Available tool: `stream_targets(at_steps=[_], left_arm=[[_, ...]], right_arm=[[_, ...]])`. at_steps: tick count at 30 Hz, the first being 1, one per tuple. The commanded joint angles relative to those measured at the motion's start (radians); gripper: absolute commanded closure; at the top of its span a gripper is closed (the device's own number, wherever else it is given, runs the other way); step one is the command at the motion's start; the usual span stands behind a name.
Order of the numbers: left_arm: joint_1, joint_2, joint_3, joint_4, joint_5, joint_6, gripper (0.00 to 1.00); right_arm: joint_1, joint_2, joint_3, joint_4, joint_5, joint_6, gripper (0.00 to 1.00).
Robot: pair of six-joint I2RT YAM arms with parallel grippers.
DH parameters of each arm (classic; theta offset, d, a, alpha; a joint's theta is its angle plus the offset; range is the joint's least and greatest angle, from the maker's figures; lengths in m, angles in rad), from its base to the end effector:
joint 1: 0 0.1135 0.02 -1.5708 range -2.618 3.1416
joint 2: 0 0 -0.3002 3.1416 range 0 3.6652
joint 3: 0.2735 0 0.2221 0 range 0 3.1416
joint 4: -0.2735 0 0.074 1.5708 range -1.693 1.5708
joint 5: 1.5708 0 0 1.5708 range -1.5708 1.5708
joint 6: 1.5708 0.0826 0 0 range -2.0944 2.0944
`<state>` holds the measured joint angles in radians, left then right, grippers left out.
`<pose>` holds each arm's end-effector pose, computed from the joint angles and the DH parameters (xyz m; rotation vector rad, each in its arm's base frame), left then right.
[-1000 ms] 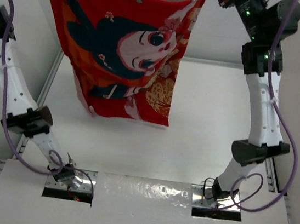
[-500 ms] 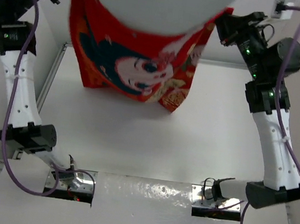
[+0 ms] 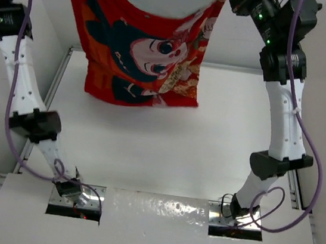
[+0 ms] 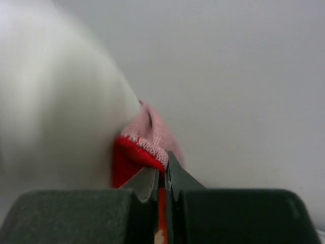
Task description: Put the pillow into the pillowcase
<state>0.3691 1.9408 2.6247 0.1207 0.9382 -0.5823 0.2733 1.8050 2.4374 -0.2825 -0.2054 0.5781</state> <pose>0.3426 0.0611 0.6635 0.4712 1.0459 -0.5483 0.3538 0.1167 0.6334 0.0078 1.2749 0.8630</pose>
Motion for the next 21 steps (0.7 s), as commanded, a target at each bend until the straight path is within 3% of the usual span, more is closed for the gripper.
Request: stream_targets(at_steps=[1, 2, 3, 4, 5, 6, 7, 8, 9, 10, 11, 12, 13, 14, 15, 16, 17, 18, 19, 20, 21], left_arm=[[-0.042, -0.348, -0.453, 0.063, -0.058, 0.092, 1.00], [-0.054, -0.403, -0.664, 0.197, -0.084, 0.129, 1.00], [-0.058, -0.401, -0.655, 0.209, -0.084, 0.104, 1.00], [-0.042, -0.264, -0.477, 0.159, -0.069, 0.085, 1.00], [-0.030, -0.162, 0.039, 0.026, -0.082, 0.056, 1.00], [-0.010, -0.061, 0.230, 0.052, -0.125, 0.015, 1.00], [0.032, 0.002, 0.298, 0.097, -0.121, -0.013, 1.00], [0.036, -0.040, 0.121, 0.083, -0.086, -0.013, 1.00], [-0.025, -0.215, -0.090, -0.015, -0.012, 0.081, 1.00], [-0.066, -0.341, -0.349, -0.079, -0.035, 0.195, 1.00], [-0.091, -0.429, -0.634, -0.026, -0.070, 0.325, 1.00], [-0.094, -0.448, -0.842, 0.006, -0.096, 0.320, 1.00], [-0.078, -0.384, -0.753, -0.028, -0.084, 0.309, 1.00], [-0.064, -0.291, -0.289, -0.229, -0.069, 0.297, 1.00], [-0.032, -0.075, 0.002, -0.295, -0.075, 0.268, 1.00], [-0.012, -0.001, 0.199, -0.311, -0.082, 0.231, 1.00], [-0.006, 0.018, 0.293, -0.358, -0.079, 0.233, 1.00], [-0.048, -0.079, 0.136, -0.471, -0.064, 0.331, 1.00], [-0.079, -0.185, -0.085, -0.556, -0.087, 0.519, 1.00], [-0.087, -0.297, -0.657, -0.442, -0.107, 0.518, 1.00], [-0.072, -0.451, -0.843, -0.280, -0.133, 0.468, 1.00]], right_arm=[[-0.022, -0.196, -0.107, 0.081, 0.051, -0.017, 1.00], [-0.017, -0.386, -0.669, 0.478, 0.057, 0.041, 1.00], [-0.022, -0.419, -0.798, 0.553, 0.073, 0.121, 1.00], [-0.023, -0.402, -0.552, 0.474, 0.080, 0.083, 1.00], [-0.019, -0.263, -0.326, 0.234, 0.101, 0.016, 1.00], [-0.017, -0.181, -0.097, 0.189, 0.100, -0.007, 1.00], [-0.019, -0.121, 0.159, 0.166, 0.097, -0.004, 1.00], [-0.019, -0.101, 0.176, 0.081, 0.077, -0.001, 1.00], [-0.017, -0.140, 0.110, 0.021, 0.058, -0.017, 1.00], [-0.014, -0.210, -0.300, 0.010, 0.054, -0.020, 1.00], [-0.010, -0.305, -0.585, 0.309, 0.058, 0.009, 1.00], [-0.011, -0.419, -0.806, 0.459, 0.069, 0.128, 1.00], [-0.016, -0.408, -0.746, 0.486, 0.057, 0.134, 1.00], [-0.014, -0.357, -0.542, 0.271, 0.060, 0.082, 1.00], [0.012, -0.185, -0.282, 0.173, 0.073, -0.011, 1.00], [0.014, -0.106, 0.111, 0.117, 0.078, -0.017, 1.00], [0.014, -0.058, 0.197, 0.023, 0.075, -0.006, 1.00], [0.014, -0.067, 0.201, -0.053, 0.063, -0.027, 1.00], [0.017, -0.120, -0.075, -0.102, 0.054, -0.032, 1.00], [0.018, -0.201, -0.341, 0.039, 0.044, -0.021, 1.00], [0.023, -0.292, -0.637, 0.228, 0.044, 0.082, 1.00]])
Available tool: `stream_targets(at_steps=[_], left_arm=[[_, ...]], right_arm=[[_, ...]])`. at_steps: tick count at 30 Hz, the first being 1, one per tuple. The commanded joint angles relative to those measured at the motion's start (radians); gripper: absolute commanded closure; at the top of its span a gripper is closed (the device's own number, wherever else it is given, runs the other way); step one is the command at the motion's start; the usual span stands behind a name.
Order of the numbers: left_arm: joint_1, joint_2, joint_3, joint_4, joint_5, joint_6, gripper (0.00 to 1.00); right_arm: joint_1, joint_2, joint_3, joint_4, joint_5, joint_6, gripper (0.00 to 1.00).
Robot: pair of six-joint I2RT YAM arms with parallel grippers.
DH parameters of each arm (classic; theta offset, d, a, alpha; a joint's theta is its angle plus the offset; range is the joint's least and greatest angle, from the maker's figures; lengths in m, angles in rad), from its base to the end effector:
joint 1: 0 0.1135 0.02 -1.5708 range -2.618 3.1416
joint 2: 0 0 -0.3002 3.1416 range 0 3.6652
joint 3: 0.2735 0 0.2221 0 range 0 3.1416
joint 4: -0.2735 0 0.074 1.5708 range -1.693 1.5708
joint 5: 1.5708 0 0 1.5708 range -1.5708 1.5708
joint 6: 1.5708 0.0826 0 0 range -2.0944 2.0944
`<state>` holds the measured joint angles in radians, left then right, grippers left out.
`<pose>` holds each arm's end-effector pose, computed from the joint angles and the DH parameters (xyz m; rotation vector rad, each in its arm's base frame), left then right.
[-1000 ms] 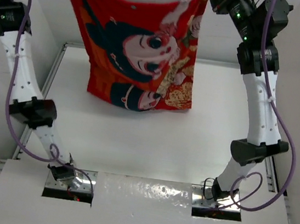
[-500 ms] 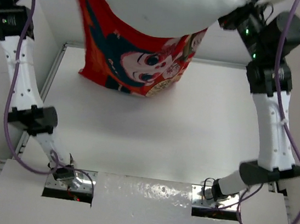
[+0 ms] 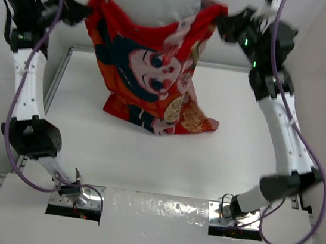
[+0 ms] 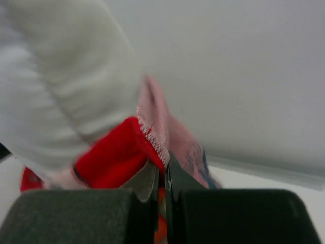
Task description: Put the pillow into the pillowcase
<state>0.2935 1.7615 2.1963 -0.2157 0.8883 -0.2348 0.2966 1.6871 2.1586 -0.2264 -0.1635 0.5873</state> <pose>0.3714 0.0453 0.5802 0.3905 1.4030 -0.5499 0.3489 0.1207 0.6000 0.0563 1.3786 0.8534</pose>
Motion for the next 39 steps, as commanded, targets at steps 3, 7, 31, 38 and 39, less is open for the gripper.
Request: stream_targets(at_steps=[3, 7, 31, 38, 39], left_arm=[[0.012, -0.063, 0.062, -0.166, -0.068, 0.130, 1.00], [-0.010, -0.037, -0.017, -0.361, -0.097, 0.283, 1.00], [0.041, -0.221, -0.317, -0.036, -0.086, 0.190, 1.00], [0.122, -0.188, -0.104, 0.123, -0.012, 0.034, 1.00], [0.108, -0.270, -0.253, 0.187, -0.046, 0.041, 1.00]], right_arm=[[0.006, -0.137, -0.179, 0.258, 0.027, 0.053, 1.00], [0.015, -0.053, 0.020, -0.149, -0.015, -0.032, 1.00], [0.029, -0.162, -0.423, 0.260, 0.068, 0.051, 1.00], [0.030, -0.007, 0.080, 0.035, 0.065, -0.041, 1.00], [0.027, -0.095, -0.159, 0.206, 0.067, 0.012, 1.00]])
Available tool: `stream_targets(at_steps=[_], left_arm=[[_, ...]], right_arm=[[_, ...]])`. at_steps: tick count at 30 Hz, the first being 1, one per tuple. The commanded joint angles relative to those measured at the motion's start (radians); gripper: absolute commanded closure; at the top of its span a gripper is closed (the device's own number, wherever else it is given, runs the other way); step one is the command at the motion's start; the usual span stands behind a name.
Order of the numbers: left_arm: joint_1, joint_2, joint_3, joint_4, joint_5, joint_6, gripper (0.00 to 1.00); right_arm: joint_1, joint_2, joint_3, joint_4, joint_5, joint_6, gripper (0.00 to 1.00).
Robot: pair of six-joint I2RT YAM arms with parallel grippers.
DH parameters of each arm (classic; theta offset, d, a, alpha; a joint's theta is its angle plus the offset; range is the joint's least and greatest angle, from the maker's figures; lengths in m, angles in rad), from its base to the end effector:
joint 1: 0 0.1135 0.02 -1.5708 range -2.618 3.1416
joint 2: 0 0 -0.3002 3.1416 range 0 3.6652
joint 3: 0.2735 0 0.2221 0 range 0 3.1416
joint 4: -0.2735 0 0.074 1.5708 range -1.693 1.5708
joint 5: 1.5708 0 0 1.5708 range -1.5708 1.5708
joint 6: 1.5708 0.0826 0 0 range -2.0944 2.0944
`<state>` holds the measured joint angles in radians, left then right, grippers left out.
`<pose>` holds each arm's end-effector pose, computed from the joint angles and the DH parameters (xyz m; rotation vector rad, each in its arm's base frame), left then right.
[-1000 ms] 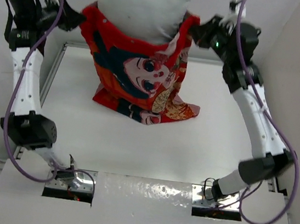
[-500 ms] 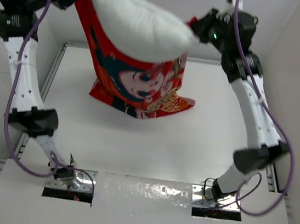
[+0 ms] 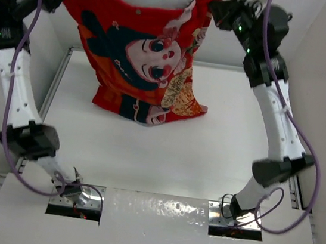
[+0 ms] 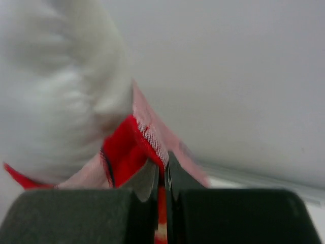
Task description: Put the pillow into the pillowcase
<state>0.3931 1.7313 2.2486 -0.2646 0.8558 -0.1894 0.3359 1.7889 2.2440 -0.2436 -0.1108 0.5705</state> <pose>0.3456 0.0758 0.5998 0.3382 1.3766 -0.3939 0.3777 0.1416 0.5872 0.0688 1.4089 0.8326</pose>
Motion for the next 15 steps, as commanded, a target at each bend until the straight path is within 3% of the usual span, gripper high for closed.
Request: stream_targets(at_steps=[1, 2, 3, 4, 5, 6, 7, 8, 9, 10, 11, 12, 13, 14, 15], left_arm=[[0.019, -0.269, -0.334, 0.296, -0.024, -0.031, 1.00], [0.045, -0.222, -0.097, 0.286, 0.003, -0.130, 1.00], [0.097, -0.078, 0.093, 0.286, 0.032, -0.187, 1.00], [0.128, -0.005, 0.308, 0.359, 0.026, -0.249, 1.00], [0.160, 0.049, 0.555, 0.417, 0.016, -0.343, 1.00], [0.191, 0.039, 0.560, 0.438, 0.022, -0.344, 1.00], [0.188, -0.016, 0.481, 0.347, 0.047, -0.308, 1.00], [0.152, -0.103, 0.079, 0.315, 0.066, -0.198, 1.00], [0.098, -0.284, -0.160, 0.361, 0.025, -0.162, 1.00], [0.093, -0.309, -0.326, 0.434, -0.007, -0.135, 1.00], [0.099, -0.284, -0.269, 0.404, -0.024, -0.198, 1.00], [0.172, -0.113, -0.100, 0.390, 0.029, -0.273, 1.00], [0.220, 0.009, 0.383, 0.465, 0.035, -0.549, 1.00], [0.280, 0.136, 0.584, 0.619, -0.004, -0.714, 1.00], [0.365, 0.190, 0.644, 0.715, -0.109, -0.749, 1.00]], right_arm=[[-0.021, -0.297, -0.467, 0.341, 0.038, 0.061, 1.00], [-0.037, -0.284, -0.369, 0.266, 0.039, 0.016, 1.00], [-0.037, -0.242, -0.202, 0.166, 0.058, -0.026, 1.00], [-0.037, -0.123, 0.161, 0.114, 0.062, -0.041, 1.00], [-0.037, -0.084, 0.289, 0.089, 0.060, -0.044, 1.00], [-0.037, -0.071, 0.327, 0.076, 0.063, -0.058, 1.00], [-0.037, -0.147, 0.237, 0.055, 0.066, -0.066, 1.00], [-0.037, -0.227, 0.056, 0.084, 0.071, -0.064, 1.00], [-0.037, -0.318, -0.177, 0.216, 0.086, -0.038, 1.00], [-0.040, -0.386, -0.532, 0.356, 0.109, -0.008, 1.00], [-0.070, -0.373, -0.497, 0.318, 0.091, 0.014, 1.00], [-0.075, -0.311, -0.138, 0.203, 0.065, -0.007, 1.00], [-0.075, -0.236, 0.075, 0.090, 0.060, -0.033, 1.00], [-0.075, -0.092, 0.273, 0.105, 0.057, -0.028, 1.00], [-0.075, -0.060, 0.434, 0.140, 0.075, -0.024, 1.00]])
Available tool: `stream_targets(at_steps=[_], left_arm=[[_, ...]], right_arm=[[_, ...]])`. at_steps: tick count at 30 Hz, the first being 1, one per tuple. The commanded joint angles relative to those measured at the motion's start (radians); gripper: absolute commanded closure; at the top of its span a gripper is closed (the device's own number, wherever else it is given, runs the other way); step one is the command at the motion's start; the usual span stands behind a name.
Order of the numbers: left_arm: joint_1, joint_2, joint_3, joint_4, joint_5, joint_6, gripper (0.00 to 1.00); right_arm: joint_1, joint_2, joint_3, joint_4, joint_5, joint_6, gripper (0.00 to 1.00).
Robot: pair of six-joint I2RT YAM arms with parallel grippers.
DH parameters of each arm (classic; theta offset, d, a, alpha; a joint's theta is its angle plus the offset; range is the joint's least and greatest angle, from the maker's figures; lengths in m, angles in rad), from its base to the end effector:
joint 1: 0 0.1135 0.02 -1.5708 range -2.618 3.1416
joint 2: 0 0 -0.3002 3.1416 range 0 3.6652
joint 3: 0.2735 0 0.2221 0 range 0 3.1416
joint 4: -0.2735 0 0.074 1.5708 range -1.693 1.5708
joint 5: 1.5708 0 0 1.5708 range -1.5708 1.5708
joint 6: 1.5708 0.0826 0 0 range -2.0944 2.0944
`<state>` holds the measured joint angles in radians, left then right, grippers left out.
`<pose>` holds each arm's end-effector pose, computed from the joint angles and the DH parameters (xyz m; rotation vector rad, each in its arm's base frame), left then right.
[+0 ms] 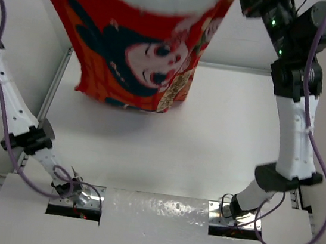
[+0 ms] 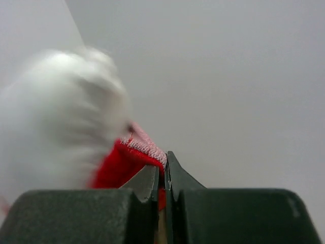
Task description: Put the pillow into the pillowcase
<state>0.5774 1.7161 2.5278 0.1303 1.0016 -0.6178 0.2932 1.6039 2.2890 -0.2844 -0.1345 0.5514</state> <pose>0.2364 0.0710 0.7028 0.4768 1.0205 -0.3506 0.2850 0.0976 0.6561 0.0337 1.2128 0.8210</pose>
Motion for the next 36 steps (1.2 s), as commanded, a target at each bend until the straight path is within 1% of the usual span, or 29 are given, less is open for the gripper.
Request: stream_targets(at_steps=[1, 2, 3, 4, 5, 6, 8, 9, 11, 12, 14, 15, 16, 17, 18, 20, 21, 22, 24, 25, 27, 28, 29, 30, 31, 32, 33, 34, 36], left_arm=[[0.187, 0.135, 0.172, 0.274, -0.245, -0.168, 1.00], [0.126, -0.103, -0.062, 0.244, -0.215, -0.066, 1.00], [0.063, -0.225, -0.298, 0.233, -0.187, 0.034, 1.00], [0.008, -0.293, -0.569, 0.148, -0.175, 0.292, 1.00], [-0.076, -0.288, -0.578, 0.006, -0.169, 0.370, 1.00], [-0.088, -0.255, -0.564, -0.108, -0.137, 0.380, 1.00], [-0.074, -0.111, -0.401, -0.098, -0.110, 0.258, 1.00], [-0.061, -0.039, -0.098, -0.101, -0.118, 0.178, 1.00], [0.016, 0.139, 0.189, -0.001, -0.147, 0.028, 1.00], [0.050, 0.145, 0.239, 0.169, -0.161, -0.053, 1.00], [0.047, -0.012, 0.041, 0.158, -0.143, -0.041, 1.00], [0.000, -0.103, -0.110, 0.084, -0.120, 0.057, 1.00], [-0.043, -0.181, -0.432, 0.051, -0.142, 0.283, 1.00], [-0.112, -0.253, -0.524, 0.020, -0.179, 0.361, 1.00], [-0.117, -0.227, -0.524, -0.035, -0.181, 0.380, 1.00], [-0.041, -0.030, -0.144, -0.052, -0.176, 0.230, 1.00], [0.013, 0.046, 0.020, 0.086, -0.193, 0.134, 1.00], [0.065, 0.094, 0.227, 0.189, -0.219, -0.067, 1.00], [0.144, 0.062, 0.202, 0.243, -0.207, -0.103, 1.00], [0.065, -0.089, -0.051, 0.195, -0.131, 0.020, 1.00], [-0.046, -0.249, -0.449, 0.125, -0.155, 0.207, 1.00], [-0.086, -0.275, -0.613, 0.086, -0.158, 0.324, 1.00], [-0.096, -0.216, -0.577, 0.040, -0.118, 0.296, 1.00], [-0.061, -0.151, -0.350, 0.046, -0.098, 0.133, 1.00], [0.037, 0.002, -0.207, 0.095, -0.084, 0.009, 1.00], [0.085, 0.079, 0.080, 0.262, -0.101, -0.125, 1.00], [0.152, 0.168, 0.170, 0.326, -0.118, -0.293, 1.00], [0.159, 0.148, 0.166, 0.353, -0.085, -0.290, 1.00], [0.118, 0.026, -0.204, 0.127, -0.032, -0.035, 1.00]], right_arm=[[-0.032, 0.108, 0.350, 0.200, 0.116, -0.013, 1.00], [-0.032, -0.038, 0.216, 0.211, 0.125, -0.034, 1.00], [-0.034, -0.143, -0.241, 0.279, 0.133, -0.028, 1.00], [-0.034, -0.229, -0.443, 0.470, 0.157, 0.001, 1.00], [-0.035, -0.257, -0.562, 0.465, 0.165, 0.040, 1.00], [-0.034, -0.216, -0.512, 0.385, 0.142, 0.036, 1.00], [-0.035, -0.025, -0.302, 0.193, 0.075, 0.050, 1.00], [-0.035, 0.049, 0.032, 0.151, 0.052, 0.045, 1.00], [-0.035, 0.181, 0.351, 0.134, 0.097, 0.032, 1.00], [-0.037, 0.160, 0.380, 0.158, 0.128, 0.016, 1.00], [-0.037, -0.021, 0.072, 0.287, 0.168, -0.008, 1.00], [-0.037, -0.202, -0.349, 0.400, 0.173, 0.005, 1.00], [-0.035, -0.231, -0.461, 0.451, 0.174, 0.027, 1.00], [-0.037, -0.219, -0.495, 0.397, 0.177, 0.036, 1.00], [-0.037, -0.184, -0.403, 0.325, 0.161, 0.036, 1.00], [-0.034, -0.023, -0.145, 0.185, 0.107, 0.007, 1.00], [-0.035, 0.038, 0.188, 0.165, 0.108, 0.001, 1.00], [-0.035, 0.119, 0.305, 0.174, 0.124, -0.004, 1.00], [-0.034, 0.055, 0.217, 0.179, 0.176, -0.051, 1.00], [-0.035, -0.126, 0.038, 0.258, 0.193, -0.060, 1.00], [-0.035, -0.251, -0.517, 0.437, 0.209, -0.015, 1.00], [-0.035, -0.243, -0.531, 0.350, 0.199, 0.001, 1.00], [-0.037, -0.137, -0.341, 0.253, 0.149, -0.010, 1.00], [-0.035, -0.072, -0.189, 0.125, 0.139, -0.021, 1.00], [-0.037, -0.014, -0.039, 0.104, 0.110, -0.036, 1.00], [-0.037, 0.078, 0.224, 0.108, 0.107, -0.038, 1.00], [-0.037, 0.093, 0.292, 0.129, 0.130, -0.054, 1.00], [-0.035, 0.074, 0.290, 0.126, 0.140, -0.073, 1.00], [-0.037, -0.141, -0.139, 0.252, 0.185, -0.088, 1.00]])
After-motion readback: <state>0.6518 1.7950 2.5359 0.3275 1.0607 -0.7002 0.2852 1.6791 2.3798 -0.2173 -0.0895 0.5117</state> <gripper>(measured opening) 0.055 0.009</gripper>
